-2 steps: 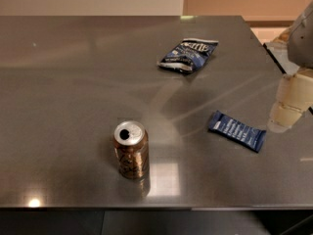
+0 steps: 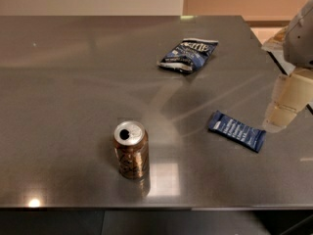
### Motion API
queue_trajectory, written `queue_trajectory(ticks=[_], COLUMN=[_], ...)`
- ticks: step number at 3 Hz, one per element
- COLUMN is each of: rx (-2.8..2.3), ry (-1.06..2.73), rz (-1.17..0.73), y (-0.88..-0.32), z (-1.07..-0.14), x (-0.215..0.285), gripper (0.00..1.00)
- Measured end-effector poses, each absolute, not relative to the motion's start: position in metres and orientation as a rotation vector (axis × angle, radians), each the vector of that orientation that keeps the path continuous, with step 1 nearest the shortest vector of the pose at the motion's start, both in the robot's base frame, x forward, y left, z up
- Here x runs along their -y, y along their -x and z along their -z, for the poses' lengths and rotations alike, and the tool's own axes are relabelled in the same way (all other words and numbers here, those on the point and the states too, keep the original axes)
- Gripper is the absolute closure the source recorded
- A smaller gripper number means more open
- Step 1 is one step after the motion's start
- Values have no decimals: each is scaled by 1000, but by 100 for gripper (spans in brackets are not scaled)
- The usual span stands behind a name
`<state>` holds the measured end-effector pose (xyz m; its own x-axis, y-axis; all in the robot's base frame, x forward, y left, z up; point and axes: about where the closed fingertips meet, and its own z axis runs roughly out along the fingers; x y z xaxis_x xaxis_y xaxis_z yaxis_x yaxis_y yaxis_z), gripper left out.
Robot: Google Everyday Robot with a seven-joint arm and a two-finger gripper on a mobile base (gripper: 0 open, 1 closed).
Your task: Knock orange can over
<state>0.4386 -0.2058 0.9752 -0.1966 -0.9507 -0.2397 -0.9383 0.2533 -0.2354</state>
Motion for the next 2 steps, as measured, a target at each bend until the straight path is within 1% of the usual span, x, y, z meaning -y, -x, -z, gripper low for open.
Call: queue_trajectory(ticks=[1, 2], rx=[-2117, -1984], ry=[1764, 1832], rz=[-52, -261], y=[-438, -429], z=[-975, -972], x=[182, 140], gripper=[0, 0])
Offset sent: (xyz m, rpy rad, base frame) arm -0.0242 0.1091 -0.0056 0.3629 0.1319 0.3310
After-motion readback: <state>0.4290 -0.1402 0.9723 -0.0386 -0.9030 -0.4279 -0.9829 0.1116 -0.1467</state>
